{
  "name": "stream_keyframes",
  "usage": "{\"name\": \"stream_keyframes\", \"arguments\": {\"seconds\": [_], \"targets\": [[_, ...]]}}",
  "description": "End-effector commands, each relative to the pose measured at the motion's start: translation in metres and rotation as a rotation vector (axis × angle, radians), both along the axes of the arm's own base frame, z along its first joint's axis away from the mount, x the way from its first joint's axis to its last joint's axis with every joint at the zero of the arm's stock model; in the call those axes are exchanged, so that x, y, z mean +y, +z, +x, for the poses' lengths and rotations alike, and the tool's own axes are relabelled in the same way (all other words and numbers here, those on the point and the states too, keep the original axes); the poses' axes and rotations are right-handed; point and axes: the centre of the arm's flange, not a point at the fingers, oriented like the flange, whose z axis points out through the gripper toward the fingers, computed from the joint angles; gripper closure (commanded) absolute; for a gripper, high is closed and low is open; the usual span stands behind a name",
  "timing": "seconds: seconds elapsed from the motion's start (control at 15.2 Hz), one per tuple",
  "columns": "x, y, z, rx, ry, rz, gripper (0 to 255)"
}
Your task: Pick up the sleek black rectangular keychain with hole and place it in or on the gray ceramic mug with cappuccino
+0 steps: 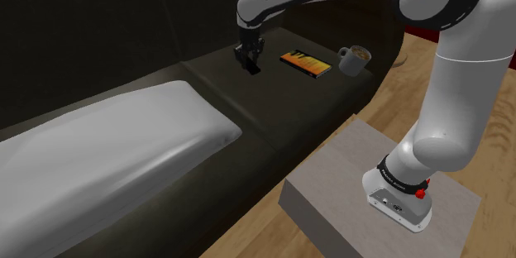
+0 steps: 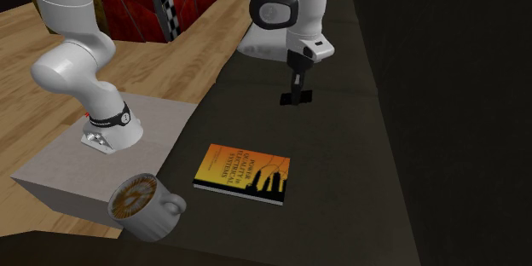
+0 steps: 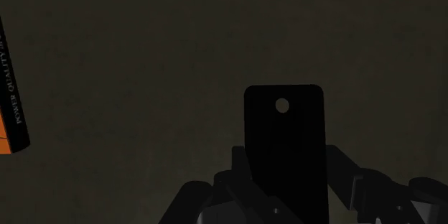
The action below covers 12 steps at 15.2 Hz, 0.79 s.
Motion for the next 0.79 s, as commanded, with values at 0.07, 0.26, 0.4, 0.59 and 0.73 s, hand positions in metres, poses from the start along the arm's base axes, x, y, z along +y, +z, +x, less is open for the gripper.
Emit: {"name": "stream_keyframes", "arguments": {"seconds": [0.07,0.26,0.4,0.59,0.73], "targets": [[0.0,0.015,0.0,0.0,0.0,0.0,255],[0.0,0.03,0.0,0.0,0.0,0.0,255],[0.0,0.041,0.0,0.0,0.0,0.0,255],[0.0,0.057,0.0,0.0,0.0,0.0,255],[0.0,0.067,0.0,0.0,0.0,0.0,255]]}}
